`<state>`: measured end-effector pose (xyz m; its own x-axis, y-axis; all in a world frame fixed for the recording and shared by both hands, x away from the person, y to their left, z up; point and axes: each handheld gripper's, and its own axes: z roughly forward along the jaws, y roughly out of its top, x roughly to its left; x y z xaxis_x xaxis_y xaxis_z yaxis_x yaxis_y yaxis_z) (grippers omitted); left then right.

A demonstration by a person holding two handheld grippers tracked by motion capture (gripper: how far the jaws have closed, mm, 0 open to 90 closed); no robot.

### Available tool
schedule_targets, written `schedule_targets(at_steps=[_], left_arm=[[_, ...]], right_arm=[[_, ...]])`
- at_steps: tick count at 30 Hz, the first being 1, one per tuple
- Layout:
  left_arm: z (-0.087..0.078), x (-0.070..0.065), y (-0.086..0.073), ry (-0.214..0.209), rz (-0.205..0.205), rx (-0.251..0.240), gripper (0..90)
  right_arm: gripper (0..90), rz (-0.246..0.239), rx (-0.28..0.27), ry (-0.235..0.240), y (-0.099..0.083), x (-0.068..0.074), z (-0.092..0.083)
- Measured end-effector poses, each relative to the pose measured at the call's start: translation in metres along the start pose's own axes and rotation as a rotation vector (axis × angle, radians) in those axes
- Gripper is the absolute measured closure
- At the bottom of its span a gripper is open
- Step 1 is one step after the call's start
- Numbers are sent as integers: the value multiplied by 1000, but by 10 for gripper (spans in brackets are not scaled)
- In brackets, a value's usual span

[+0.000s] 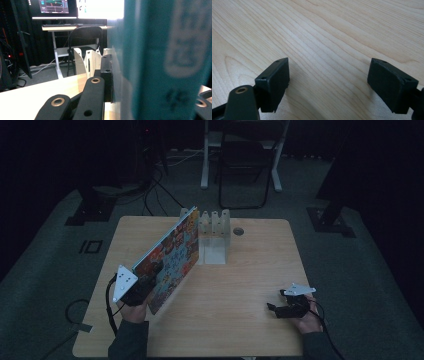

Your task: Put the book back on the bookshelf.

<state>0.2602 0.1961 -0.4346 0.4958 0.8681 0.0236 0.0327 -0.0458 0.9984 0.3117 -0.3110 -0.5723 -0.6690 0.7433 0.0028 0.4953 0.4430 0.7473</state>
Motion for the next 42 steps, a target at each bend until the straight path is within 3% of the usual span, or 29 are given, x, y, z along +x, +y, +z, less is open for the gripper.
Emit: schedule_targets(at_steps=[15,42], left_arm=[[11,0,2,42,-25,-4,810],[30,-6,4,98,6,28,810]], right_arm=[[175,0,0,0,0,0,0],[172,-3,0,1,0,0,0]])
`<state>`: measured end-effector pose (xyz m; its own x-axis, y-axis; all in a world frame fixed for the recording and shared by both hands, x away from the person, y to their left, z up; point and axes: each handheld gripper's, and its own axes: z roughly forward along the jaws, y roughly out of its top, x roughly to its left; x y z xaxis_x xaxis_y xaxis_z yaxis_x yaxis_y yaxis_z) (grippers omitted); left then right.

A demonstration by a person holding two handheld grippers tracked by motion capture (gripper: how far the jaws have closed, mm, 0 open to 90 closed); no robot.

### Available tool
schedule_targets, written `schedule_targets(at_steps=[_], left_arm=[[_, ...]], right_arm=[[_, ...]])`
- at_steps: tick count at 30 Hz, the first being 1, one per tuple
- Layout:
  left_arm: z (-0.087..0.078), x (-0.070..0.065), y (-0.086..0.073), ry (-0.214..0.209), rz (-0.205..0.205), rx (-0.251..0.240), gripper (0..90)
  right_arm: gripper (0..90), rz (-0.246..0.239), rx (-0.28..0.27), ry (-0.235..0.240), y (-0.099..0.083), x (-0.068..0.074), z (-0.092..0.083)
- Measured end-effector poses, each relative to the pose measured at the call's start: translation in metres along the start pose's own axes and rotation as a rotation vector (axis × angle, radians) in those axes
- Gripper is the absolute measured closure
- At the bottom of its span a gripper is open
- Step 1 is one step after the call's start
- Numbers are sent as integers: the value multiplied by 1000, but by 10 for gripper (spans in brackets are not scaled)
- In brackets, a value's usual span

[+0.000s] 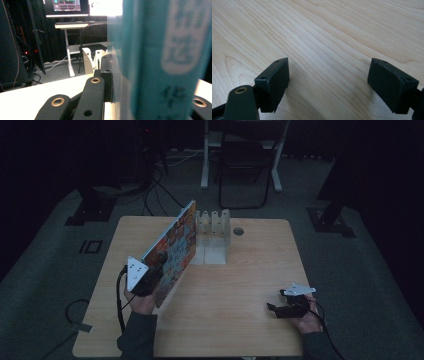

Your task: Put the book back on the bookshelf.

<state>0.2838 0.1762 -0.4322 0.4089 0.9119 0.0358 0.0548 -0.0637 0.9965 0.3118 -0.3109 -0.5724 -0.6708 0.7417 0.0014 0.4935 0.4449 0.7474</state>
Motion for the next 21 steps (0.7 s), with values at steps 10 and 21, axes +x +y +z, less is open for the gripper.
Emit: schedule_targets(at_steps=[10,21], left_arm=[[7,-3,1,18,-5,3,809],[15,-4,-1,50,-21,1,809]], right_arm=[[172,0,0,0,0,0,0],[172,1,0,0,0,0,0]])
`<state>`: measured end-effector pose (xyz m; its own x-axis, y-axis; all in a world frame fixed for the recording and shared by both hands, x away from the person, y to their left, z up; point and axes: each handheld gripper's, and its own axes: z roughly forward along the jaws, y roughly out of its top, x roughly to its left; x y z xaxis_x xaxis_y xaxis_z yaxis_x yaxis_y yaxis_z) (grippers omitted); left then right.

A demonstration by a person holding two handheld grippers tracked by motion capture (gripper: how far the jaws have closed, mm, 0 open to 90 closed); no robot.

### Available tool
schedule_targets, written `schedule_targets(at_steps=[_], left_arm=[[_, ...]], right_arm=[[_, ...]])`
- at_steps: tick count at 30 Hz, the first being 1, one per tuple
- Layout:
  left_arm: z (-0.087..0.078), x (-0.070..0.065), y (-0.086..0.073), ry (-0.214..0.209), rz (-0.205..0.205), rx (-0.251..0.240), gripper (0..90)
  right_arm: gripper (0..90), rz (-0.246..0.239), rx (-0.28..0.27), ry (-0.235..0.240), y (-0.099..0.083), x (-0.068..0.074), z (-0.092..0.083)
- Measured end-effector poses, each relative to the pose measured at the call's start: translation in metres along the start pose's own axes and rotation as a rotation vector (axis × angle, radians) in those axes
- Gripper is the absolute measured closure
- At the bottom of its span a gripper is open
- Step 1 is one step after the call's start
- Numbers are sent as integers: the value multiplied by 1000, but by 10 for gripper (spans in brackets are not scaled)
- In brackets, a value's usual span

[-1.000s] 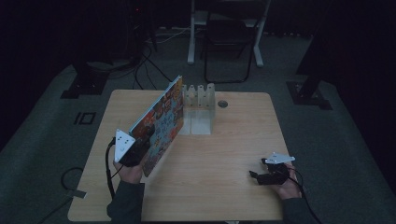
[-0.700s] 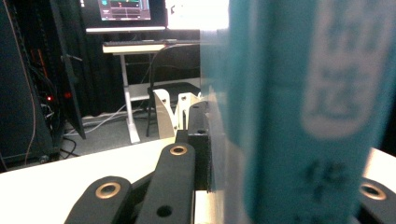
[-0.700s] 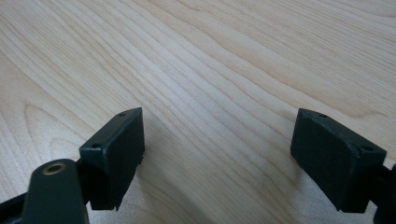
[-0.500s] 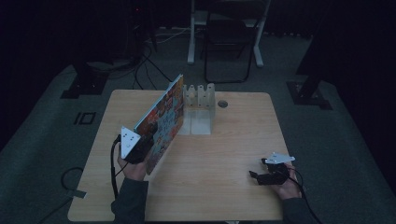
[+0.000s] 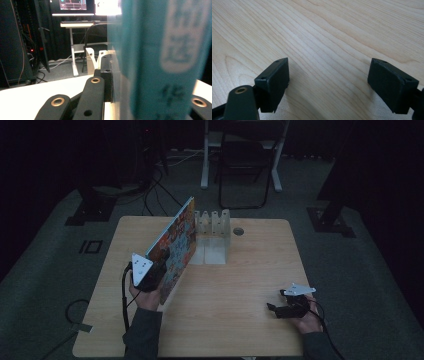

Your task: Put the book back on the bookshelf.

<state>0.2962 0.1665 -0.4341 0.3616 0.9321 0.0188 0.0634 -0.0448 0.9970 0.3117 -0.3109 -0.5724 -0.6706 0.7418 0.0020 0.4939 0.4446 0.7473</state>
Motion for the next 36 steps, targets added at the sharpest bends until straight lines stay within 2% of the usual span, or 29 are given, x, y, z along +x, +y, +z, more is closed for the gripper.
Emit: schedule_targets(at_steps=[4,17,25,36], left_arm=[[2,0,-1,2,6,6,809],[9,-1,-3,20,-9,9,809],[12,-5,-4,27,5,12,809],[17,-6,-2,43,-5,5,808]], right_arm=[[172,0,0,0,0,0,0],[172,-2,-1,-1,0,0,0],[172,-1,-1,0,0,0,0],[171,-2,-1,0,0,0,0]])
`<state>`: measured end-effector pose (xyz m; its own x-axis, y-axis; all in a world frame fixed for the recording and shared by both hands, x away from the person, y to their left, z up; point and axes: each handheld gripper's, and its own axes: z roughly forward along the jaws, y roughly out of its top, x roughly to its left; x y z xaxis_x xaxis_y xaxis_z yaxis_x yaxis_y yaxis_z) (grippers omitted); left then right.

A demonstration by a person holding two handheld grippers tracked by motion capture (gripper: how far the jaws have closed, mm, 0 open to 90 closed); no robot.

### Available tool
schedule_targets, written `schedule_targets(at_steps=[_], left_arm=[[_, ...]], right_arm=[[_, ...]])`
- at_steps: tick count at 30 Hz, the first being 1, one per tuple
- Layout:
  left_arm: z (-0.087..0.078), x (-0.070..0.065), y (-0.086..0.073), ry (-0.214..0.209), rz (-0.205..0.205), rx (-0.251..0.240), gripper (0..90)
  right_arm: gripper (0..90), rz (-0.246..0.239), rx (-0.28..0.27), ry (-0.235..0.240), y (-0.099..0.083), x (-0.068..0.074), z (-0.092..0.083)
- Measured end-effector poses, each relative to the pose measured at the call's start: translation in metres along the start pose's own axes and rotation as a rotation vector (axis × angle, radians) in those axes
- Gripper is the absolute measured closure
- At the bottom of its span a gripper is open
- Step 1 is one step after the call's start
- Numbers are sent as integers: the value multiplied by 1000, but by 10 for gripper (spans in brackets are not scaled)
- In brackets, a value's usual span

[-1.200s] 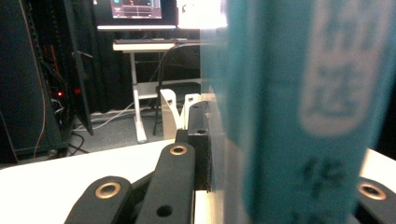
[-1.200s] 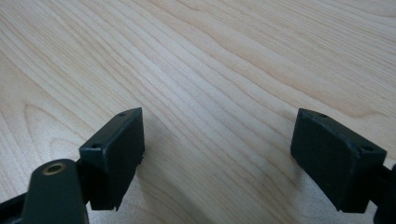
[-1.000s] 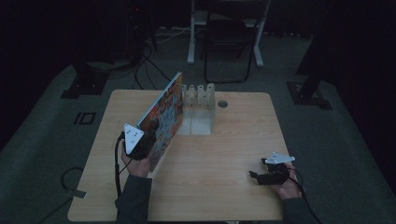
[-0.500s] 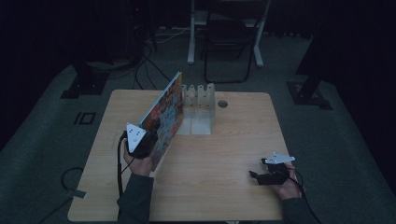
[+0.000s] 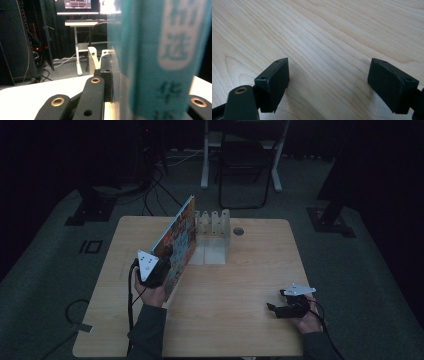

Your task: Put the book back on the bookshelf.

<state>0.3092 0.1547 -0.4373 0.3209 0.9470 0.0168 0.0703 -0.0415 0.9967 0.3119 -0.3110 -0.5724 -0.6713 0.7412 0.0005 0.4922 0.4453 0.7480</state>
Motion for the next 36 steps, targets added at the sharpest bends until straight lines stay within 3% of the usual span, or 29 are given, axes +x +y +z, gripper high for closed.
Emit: schedule_targets(at_steps=[20,36], left_arm=[[13,-2,-1,36,15,10,808],[22,0,-3,59,-12,8,808]], right_arm=[[171,3,0,2,0,0,0],[169,4,0,4,0,0,0]])
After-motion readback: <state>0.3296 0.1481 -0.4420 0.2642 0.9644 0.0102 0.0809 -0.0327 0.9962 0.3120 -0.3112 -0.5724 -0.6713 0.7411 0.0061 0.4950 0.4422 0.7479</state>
